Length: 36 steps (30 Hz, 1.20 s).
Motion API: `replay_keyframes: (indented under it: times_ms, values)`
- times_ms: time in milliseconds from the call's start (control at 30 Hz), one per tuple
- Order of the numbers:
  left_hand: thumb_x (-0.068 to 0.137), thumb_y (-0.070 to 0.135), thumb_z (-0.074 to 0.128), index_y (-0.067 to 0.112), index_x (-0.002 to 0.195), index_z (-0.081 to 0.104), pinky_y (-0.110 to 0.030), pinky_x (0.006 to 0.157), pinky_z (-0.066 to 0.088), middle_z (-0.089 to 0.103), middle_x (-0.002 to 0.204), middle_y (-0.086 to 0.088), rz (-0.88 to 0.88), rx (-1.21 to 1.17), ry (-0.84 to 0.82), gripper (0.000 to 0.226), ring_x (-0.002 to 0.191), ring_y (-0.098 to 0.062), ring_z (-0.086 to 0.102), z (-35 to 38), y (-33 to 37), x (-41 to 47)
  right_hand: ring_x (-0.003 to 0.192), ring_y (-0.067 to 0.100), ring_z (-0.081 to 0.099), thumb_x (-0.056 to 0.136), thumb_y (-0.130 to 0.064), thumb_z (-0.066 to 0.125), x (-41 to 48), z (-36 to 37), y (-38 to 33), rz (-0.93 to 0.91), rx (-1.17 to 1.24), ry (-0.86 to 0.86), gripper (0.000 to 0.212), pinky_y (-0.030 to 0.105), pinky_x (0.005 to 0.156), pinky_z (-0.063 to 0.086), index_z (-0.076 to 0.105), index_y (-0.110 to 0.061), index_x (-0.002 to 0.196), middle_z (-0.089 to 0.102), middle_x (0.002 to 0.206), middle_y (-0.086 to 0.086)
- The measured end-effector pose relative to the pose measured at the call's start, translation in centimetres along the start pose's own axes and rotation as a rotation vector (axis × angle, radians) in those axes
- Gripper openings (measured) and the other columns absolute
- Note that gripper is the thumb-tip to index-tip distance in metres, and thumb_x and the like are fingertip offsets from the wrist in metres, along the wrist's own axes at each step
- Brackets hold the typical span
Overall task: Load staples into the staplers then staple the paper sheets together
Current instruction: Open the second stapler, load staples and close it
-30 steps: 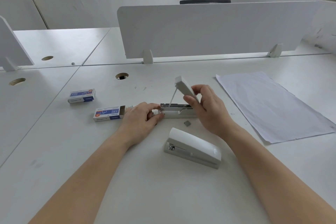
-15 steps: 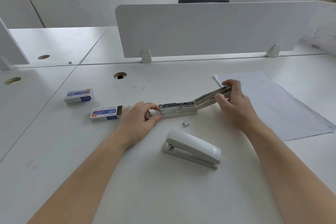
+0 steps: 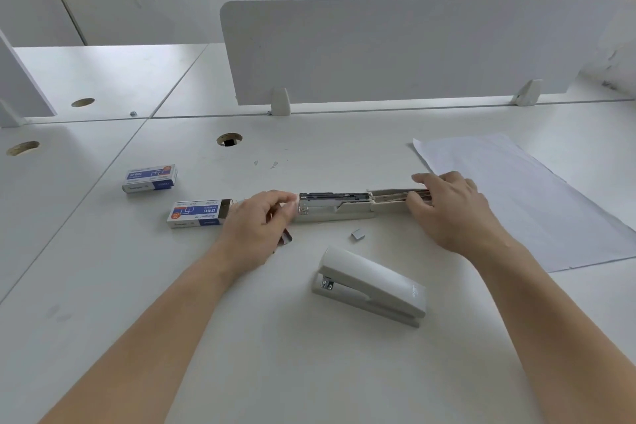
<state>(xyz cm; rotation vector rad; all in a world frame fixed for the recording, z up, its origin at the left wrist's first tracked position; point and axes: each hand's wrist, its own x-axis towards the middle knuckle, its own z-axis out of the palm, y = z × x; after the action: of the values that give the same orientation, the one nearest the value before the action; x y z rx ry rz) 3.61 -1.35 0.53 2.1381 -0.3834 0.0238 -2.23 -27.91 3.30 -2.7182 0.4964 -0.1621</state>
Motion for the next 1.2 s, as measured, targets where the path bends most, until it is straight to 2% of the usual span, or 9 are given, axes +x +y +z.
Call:
replay_keyframes:
  times_ms: [33, 167, 267, 367, 533, 767, 867, 1033, 1200]
  values:
    - [0.098, 0.024, 0.051, 0.020, 0.106, 0.066, -0.021, 0.046, 0.046, 0.059, 0.068, -0.002, -0.045, -0.130, 0.032, 0.017, 0.045, -0.007, 0.053, -0.4, 0.2, 0.0, 0.129, 0.030, 0.040, 0.095, -0.029, 0.047, -0.1, 0.1, -0.1, -0.045, 0.000, 0.065, 0.047, 0.041, 0.107, 0.030, 0.050, -0.026, 0.142, 0.048, 0.138, 0.009]
    - [0.099, 0.007, 0.045, 0.019, 0.099, 0.067, -0.024, 0.062, 0.046, 0.061, 0.077, -0.001, -0.048, -0.338, 0.245, 0.025, 0.060, -0.007, 0.052, -2.6, 0.7, 0.3, 0.100, 0.019, 0.058, 0.092, -0.020, 0.057, -0.6, 0.6, -1.4, -0.252, 0.146, 0.292, 0.028, 0.035, 0.089, 0.047, 0.067, -0.024, 0.118, 0.059, 0.110, -0.001]
    - [0.093, 0.008, 0.054, 0.022, 0.095, 0.070, -0.011, 0.064, 0.043, 0.064, 0.084, 0.005, -0.005, -0.077, 0.155, 0.022, 0.064, 0.001, 0.052, -3.8, 1.0, -0.1, 0.068, 0.005, 0.057, 0.091, -0.023, 0.063, -1.2, 1.6, -2.5, -0.369, 0.234, 0.247, 0.015, 0.029, 0.072, 0.051, 0.074, -0.024, 0.100, 0.057, 0.083, -0.012]
    - [0.086, 0.028, 0.067, 0.028, 0.094, 0.071, -0.008, 0.061, 0.040, 0.063, 0.089, 0.009, 0.039, 0.200, -0.030, 0.009, 0.073, 0.001, 0.056, -3.7, 1.1, -1.0, 0.065, 0.001, 0.055, 0.090, -0.027, 0.065, -1.5, 2.8, -3.1, -0.425, 0.237, 0.154, 0.014, 0.027, 0.070, 0.050, 0.075, -0.026, 0.100, 0.058, 0.080, -0.014]
    - [0.079, 0.034, 0.073, 0.026, 0.105, 0.071, -0.017, 0.075, 0.038, 0.058, 0.100, 0.007, 0.074, 0.400, -0.169, 0.027, 0.085, -0.006, 0.056, -2.3, 0.9, -1.6, 0.071, 0.008, 0.057, 0.090, -0.030, 0.066, -1.5, 3.0, -3.1, -0.413, 0.251, 0.115, 0.014, 0.032, 0.073, 0.052, 0.072, -0.028, 0.103, 0.056, 0.080, -0.015]
    - [0.082, 0.023, 0.073, 0.023, 0.080, 0.074, -0.022, 0.055, 0.051, 0.070, 0.063, -0.003, -0.033, 0.126, -0.060, 0.002, 0.046, -0.009, 0.059, -2.0, 1.3, -1.3, 0.073, 0.009, 0.059, 0.090, -0.030, 0.066, -1.3, 3.2, -2.9, -0.418, 0.262, 0.119, 0.013, 0.030, 0.073, 0.051, 0.073, -0.028, 0.101, 0.056, 0.080, -0.015]
    - [0.092, 0.022, 0.063, 0.019, 0.081, 0.073, -0.026, 0.043, 0.050, 0.070, 0.064, -0.007, -0.105, -0.114, 0.012, 0.015, 0.047, -0.012, 0.059, -1.6, 1.6, -1.1, 0.073, 0.009, 0.060, 0.091, -0.029, 0.066, -1.2, 3.3, -2.9, -0.421, 0.283, 0.121, 0.012, 0.027, 0.073, 0.050, 0.074, -0.028, 0.100, 0.058, 0.081, -0.015]
    - [0.090, 0.035, 0.064, 0.025, 0.088, 0.077, -0.026, 0.057, 0.032, 0.050, 0.076, -0.010, -0.188, -0.415, 0.030, 0.017, 0.060, -0.026, 0.039, -0.9, 2.7, -1.0, 0.073, 0.007, 0.061, 0.090, -0.028, 0.070, -1.2, 3.6, -3.1, -0.476, 0.399, 0.153, 0.009, 0.008, 0.067, 0.040, 0.077, -0.027, 0.096, 0.061, 0.079, -0.015]
    - [0.084, 0.038, 0.068, 0.025, 0.083, 0.079, -0.028, 0.059, 0.025, 0.039, 0.081, -0.010, -0.269, -0.548, 0.053, 0.017, 0.057, -0.021, 0.036, 0.1, 3.7, -1.3, 0.070, 0.009, 0.058, 0.080, -0.042, 0.080, -1.9, 3.8, -4.0, -0.609, 0.490, 0.196, 0.026, 0.006, 0.060, 0.036, 0.077, -0.029, 0.102, 0.063, 0.082, -0.015]
